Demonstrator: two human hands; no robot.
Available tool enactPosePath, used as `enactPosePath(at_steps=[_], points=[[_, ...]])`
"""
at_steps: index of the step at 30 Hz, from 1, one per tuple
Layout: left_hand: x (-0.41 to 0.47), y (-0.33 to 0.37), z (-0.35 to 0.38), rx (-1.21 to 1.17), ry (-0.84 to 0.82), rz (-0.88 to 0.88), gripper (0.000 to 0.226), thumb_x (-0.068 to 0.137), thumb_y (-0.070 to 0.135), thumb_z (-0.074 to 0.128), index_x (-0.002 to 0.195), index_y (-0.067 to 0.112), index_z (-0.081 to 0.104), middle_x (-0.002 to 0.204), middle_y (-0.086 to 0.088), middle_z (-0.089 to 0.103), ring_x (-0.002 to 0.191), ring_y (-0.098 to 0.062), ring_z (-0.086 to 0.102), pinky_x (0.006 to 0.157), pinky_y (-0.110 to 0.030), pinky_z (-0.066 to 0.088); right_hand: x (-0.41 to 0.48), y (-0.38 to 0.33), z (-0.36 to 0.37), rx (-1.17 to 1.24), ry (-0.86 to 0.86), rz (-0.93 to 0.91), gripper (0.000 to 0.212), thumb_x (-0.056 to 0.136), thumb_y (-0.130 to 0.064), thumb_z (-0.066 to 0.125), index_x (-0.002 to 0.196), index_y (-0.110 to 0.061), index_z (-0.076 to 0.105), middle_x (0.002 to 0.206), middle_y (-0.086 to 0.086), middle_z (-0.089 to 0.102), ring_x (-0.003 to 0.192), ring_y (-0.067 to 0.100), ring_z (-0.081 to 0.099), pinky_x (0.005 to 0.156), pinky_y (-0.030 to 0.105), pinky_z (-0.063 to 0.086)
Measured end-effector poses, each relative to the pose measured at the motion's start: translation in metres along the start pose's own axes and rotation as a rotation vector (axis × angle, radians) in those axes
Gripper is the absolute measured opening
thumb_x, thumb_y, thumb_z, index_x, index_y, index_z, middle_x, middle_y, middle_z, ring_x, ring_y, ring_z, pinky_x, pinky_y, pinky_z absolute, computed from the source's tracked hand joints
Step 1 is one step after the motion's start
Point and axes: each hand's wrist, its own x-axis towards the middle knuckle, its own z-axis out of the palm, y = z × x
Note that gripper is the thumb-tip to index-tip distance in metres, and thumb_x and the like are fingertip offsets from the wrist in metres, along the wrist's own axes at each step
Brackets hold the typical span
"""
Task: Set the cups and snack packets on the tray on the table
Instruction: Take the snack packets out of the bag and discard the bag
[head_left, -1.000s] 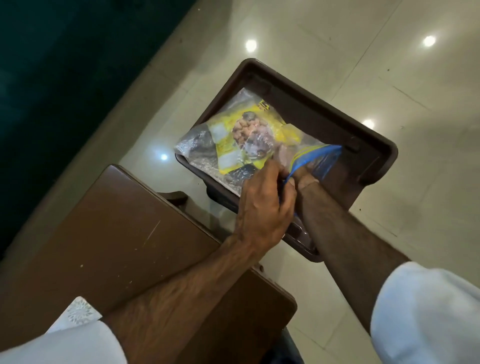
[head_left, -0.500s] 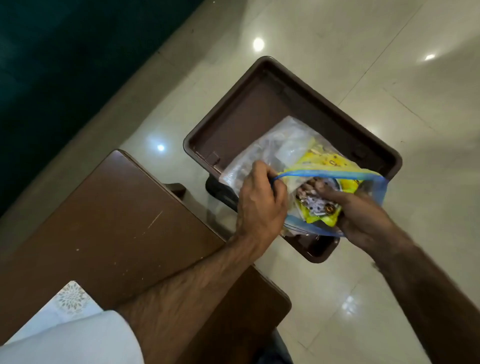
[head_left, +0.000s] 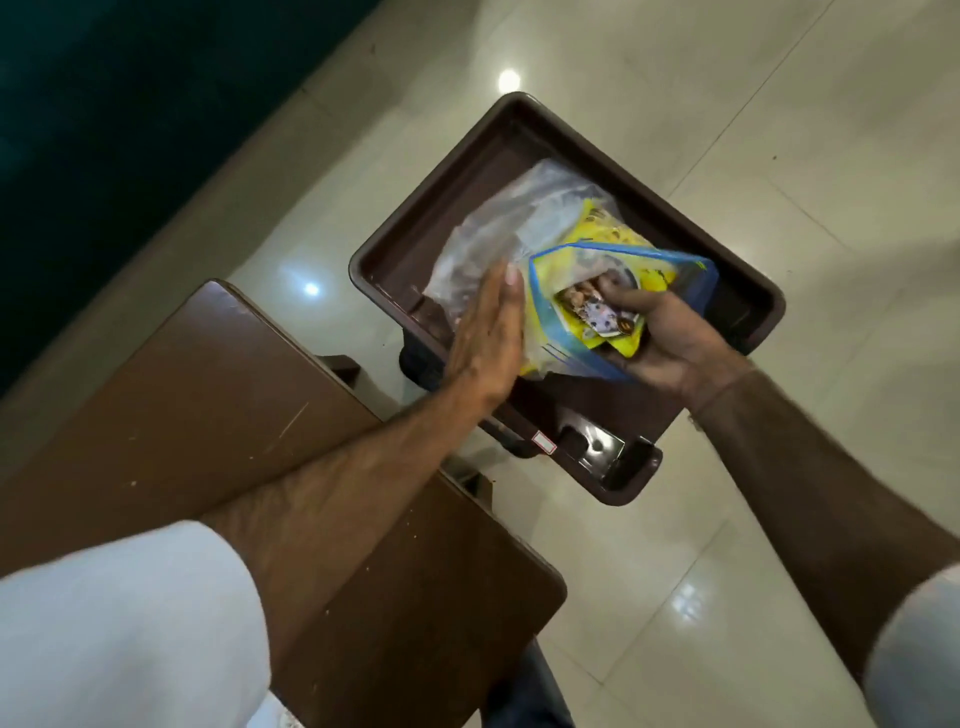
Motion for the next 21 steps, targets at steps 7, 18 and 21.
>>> enactPosePath(at_steps=[7,18,21], points=[[0.046,-0.013,-0.007,0.319,-0.178,-0.045,0.065,0.103,0.054,0.021,0.159,0.023,0.009,0.168,-0.001,-0.004,0.153,-0.021,-0.008,0.123,-0.05,-0.001,-0.026,-0.003,-0.02,-0.118,-0.102,0.013,0.031,0.082,-0.004,0.062,0.113,-0.001,0.068,0.109,0.016,0.075,0.093,0.027,0.075,0.071,0.037,0.062],[0.058,-0.001,-0.024,0.745,0.466,0.147,0.056,0.073,0.023,0.072,0.125,0.021,0.051,0.133,-0.01,0.046,0.121,-0.032,0.043,0.094,-0.044,0.036,-0.042,0.01,-0.08,-0.158,-0.098,-0.004,0.034,0.077,-0.007,0.063,0.109,-0.008,0.075,0.118,0.016,0.072,0.1,0.033,0.073,0.082,0.044,0.059],[0.078,0.01,-0.043,0.789,0.326,-0.084,0.079,0.071,0.032,0.081,0.137,0.017,0.041,0.137,-0.013,0.05,0.127,-0.034,0.042,0.101,-0.047,0.033,-0.041,0.012,-0.089,-0.133,-0.111,0.056,0.038,0.073,-0.01,0.064,0.11,-0.004,0.073,0.108,0.017,0.075,0.091,0.034,0.074,0.078,0.044,0.06]])
